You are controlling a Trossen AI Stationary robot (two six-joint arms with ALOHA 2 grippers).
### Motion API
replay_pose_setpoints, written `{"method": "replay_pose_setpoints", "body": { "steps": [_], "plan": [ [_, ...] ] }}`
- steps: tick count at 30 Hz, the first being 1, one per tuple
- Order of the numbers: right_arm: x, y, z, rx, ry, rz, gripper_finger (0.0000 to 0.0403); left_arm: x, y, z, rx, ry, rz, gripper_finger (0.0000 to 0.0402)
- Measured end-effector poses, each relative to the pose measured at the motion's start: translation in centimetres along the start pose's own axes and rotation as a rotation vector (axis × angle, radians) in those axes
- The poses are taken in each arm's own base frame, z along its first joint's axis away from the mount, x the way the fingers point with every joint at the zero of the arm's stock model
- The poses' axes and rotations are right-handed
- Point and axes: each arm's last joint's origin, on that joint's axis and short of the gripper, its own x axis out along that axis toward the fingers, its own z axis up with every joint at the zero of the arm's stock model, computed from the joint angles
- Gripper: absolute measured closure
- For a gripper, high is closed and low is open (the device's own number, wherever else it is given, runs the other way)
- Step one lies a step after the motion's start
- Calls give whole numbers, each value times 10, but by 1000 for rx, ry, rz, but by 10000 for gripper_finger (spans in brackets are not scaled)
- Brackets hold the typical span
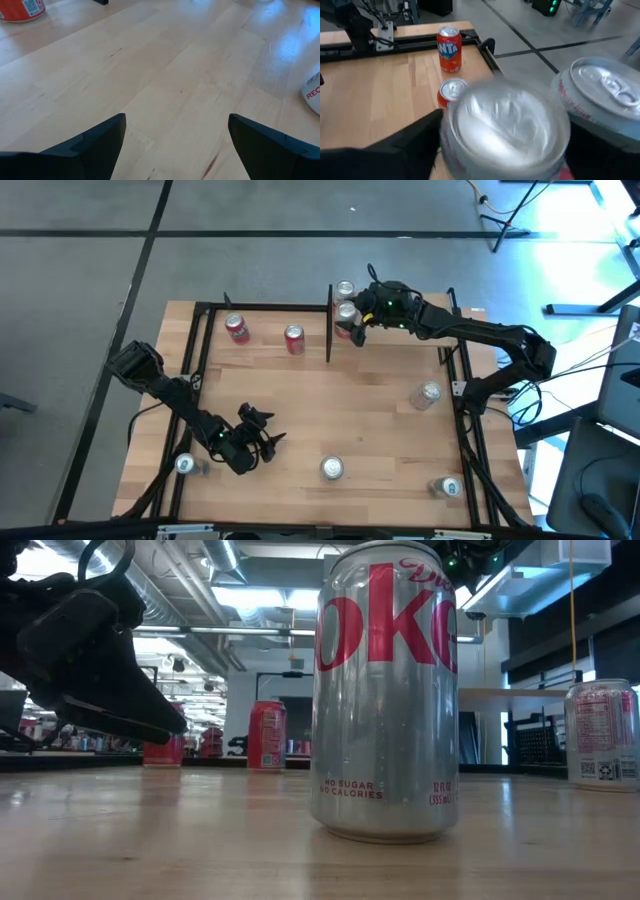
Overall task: Place canned beverage on shelf
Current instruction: Put the pink soda can on the shelf aligned with the other pink soda can, then put the bottom silver soda can on the shelf
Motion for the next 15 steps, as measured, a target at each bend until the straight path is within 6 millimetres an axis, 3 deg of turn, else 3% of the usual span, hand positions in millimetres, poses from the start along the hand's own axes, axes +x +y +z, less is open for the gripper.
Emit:
{"method": "replay_pose_setpoints", "body": {
  "steps": [3,7,15],
  "plan": [
    [-1,0,1,0,-6,-1,17,0,0,0,0,0,0,56],
    [-7,0,4,-1,-11,-1,44,0,0,0,0,0,0,56],
    [-66,1,35,-29,82,-5,84,0,0,0,6,-2,0,56]
  ]
}}
